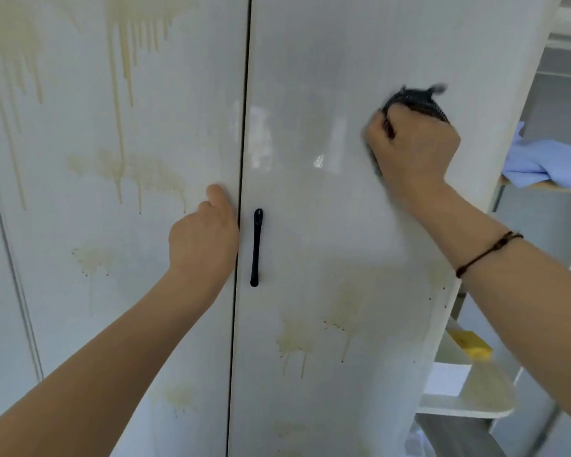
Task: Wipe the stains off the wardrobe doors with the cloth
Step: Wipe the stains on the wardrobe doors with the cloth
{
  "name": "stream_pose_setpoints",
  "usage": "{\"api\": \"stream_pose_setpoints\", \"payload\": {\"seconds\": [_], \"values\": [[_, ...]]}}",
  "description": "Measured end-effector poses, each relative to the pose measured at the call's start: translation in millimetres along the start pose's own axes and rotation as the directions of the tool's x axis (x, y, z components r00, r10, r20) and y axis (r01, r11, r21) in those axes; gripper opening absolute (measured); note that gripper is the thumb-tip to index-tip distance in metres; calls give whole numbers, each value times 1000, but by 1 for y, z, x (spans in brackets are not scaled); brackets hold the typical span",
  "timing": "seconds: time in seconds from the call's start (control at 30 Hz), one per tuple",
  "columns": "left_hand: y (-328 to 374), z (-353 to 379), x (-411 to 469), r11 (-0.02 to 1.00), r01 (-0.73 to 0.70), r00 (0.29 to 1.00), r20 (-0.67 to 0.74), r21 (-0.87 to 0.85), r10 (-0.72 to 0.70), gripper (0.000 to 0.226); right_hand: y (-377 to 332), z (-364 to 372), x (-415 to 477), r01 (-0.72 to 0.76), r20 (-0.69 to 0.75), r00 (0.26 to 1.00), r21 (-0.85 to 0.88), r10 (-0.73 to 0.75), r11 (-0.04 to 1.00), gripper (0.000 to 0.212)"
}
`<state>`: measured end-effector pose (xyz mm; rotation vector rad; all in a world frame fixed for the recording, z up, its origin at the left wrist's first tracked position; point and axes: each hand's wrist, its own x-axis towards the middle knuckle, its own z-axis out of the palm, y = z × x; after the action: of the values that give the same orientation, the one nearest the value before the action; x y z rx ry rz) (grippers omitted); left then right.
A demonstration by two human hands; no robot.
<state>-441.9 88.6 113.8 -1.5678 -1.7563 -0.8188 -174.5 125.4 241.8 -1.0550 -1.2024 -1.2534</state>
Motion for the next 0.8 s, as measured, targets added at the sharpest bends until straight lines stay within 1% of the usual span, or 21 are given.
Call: {"api": "stream_pose_setpoints", "payload": {"seconds": [0.03,0.07,0.1,0.13,0.2,0.27,0.3,0.33,0.37,0.4,0.43,0.47,0.5,0.53,0.57,0.6,0.63,0.67,0.7,0.73,0.8], "values": [[2,-1,0,1000,8,999,46,11,-8,48,-4,-1,-4,-94,-2,996,4,94,996,35],[3,1,1,1000,13,997,70,-1,-13,42,-10,-1,-20,-111,-23,993,29,112,993,36],[3,3,1,999,30,996,85,-39,-26,33,-17,-2,-45,-54,-41,998,66,57,996,37],[4,3,2,993,44,997,71,-108,-36,28,-22,-6,-80,54,-40,998,103,-50,993,37],[8,-1,2,975,90,995,61,-205,-79,56,-24,-20,-154,285,17,956,182,-293,941,33],[10,-8,2,975,87,993,90,-202,-70,76,-16,-34,-207,418,118,881,257,-457,871,30],[10,-9,1,979,83,992,111,-186,-63,81,-9,-38,-216,478,142,838,273,-527,835,31],[10,-11,2,983,83,990,127,-166,-63,85,-2,-37,-210,540,134,797,279,-589,794,30],[10,-11,3,984,81,989,136,-156,-60,88,7,-34,-191,585,105,773,265,-626,767,29],[11,-12,5,984,81,989,139,-157,-60,87,14,-28,-166,591,49,785,238,-617,771,31],[12,-11,7,982,83,990,130,-169,-61,84,23,-22,-135,551,-14,829,191,-559,812,35],[14,-10,8,980,85,991,117,-178,-65,79,29,-16,-102,461,-62,887,130,-457,878,37],[14,-11,9,979,87,992,102,-184,-69,76,34,-13,-70,332,-88,941,71,-326,941,37],[15,-10,8,979,91,992,98,-184,-74,74,37,-10,-47,195,-96,977,39,-191,980,37],[16,-9,8,979,92,993,86,-182,-77,71,37,-8,-33,68,-83,994,25,-66,997,37],[16,-8,7,980,92,994,77,-175,-79,69,33,-7,-31,-27,-65,997,31,29,999,37],[17,-6,6,982,91,995,65,-167,-81,68,29,-7,-38,-69,-70,995,44,72,997,37],[17,-5,6,982,94,995,60,-162,-85,68,25,-6,-53,-55,-75,995,49,59,997,36],[18,-3,6,982,96,995,56,-160,-88,68,22,-5,-79,15,-72,997,46,-11,999,34],[18,-2,5,982,101,994,59,-162,-93,68,19,-5,-111,120,-55,992,48,-118,992,32],[19,-2,4,982,98,994,62,-160,-90,68,19,-16,-176,325,51,940,168,-338,931,27]]}}
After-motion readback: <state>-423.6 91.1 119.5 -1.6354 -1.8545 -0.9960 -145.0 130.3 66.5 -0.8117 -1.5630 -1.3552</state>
